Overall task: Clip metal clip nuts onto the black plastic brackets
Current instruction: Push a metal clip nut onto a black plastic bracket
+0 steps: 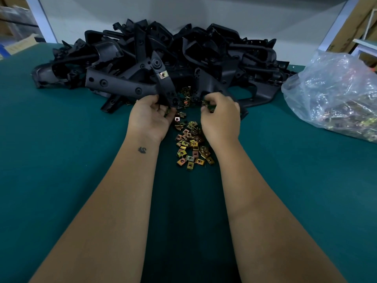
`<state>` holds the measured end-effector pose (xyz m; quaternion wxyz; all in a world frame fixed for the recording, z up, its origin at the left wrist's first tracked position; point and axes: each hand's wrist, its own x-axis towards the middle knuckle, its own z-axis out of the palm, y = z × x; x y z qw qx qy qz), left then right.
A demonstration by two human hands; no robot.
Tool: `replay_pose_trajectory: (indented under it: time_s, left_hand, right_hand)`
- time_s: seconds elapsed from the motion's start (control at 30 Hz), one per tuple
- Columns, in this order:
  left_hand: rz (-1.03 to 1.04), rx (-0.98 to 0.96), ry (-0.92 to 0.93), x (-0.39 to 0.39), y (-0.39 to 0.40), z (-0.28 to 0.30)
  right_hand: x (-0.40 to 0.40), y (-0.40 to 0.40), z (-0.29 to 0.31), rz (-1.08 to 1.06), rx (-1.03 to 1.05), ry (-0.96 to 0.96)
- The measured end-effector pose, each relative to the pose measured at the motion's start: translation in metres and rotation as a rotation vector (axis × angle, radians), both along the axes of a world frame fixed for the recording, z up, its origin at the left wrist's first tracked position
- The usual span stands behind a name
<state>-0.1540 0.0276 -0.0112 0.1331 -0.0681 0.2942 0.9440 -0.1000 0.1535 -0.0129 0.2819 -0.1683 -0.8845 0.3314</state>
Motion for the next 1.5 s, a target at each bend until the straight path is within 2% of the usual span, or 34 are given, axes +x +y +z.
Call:
replay_pose_trajectory:
  time_s: [0.1,0.2,0.3,0.5,0.63,0.73,0.9,1.03,1.23,1.5]
  left_hand:
    - [0.039,0.007,0.004,0.0,-0.001,0.001]
    - [0.098,0.034,-0.013,-0.002,-0.007,0.002]
    - [0.137,0.061,-0.038,-0.006,-0.016,0.001]
    - [0.123,0.079,-0.067,-0.006,-0.014,0.002]
    - [0.118,0.067,-0.071,-0.003,-0.011,0.002]
    - [0.103,0.051,-0.066,-0.003,-0.011,0.002]
    - [0.063,-0.008,-0.048,-0.003,-0.009,0.003]
    - [0.048,-0.039,-0.023,-0.003,-0.008,0.002]
    - [0.015,-0.086,0.01,-0.002,-0.006,0.002]
    - [-0.025,-0.185,0.037,-0.002,-0.003,0.002]
  right_hand:
    - [0.0,-0.005,0.002,0.108,0.111,-0.008]
    - [-0.002,-0.019,0.0,0.285,0.297,-0.171]
    - [-0.004,-0.028,-0.002,0.292,0.466,-0.266]
    - [-0.003,-0.035,0.002,0.298,0.472,-0.232]
    - [-0.001,-0.034,0.003,0.32,0.313,-0.21]
    - [0.0,-0.031,0.003,0.345,0.112,-0.17]
    - [-0.001,-0.022,0.005,0.287,-0.18,0.045]
    - [-0.002,-0.013,0.008,0.215,-0.311,0.159]
    - [-0.001,-0.001,0.009,0.18,-0.514,0.202]
    - [0.004,0.0,0.014,0.278,-0.955,0.283]
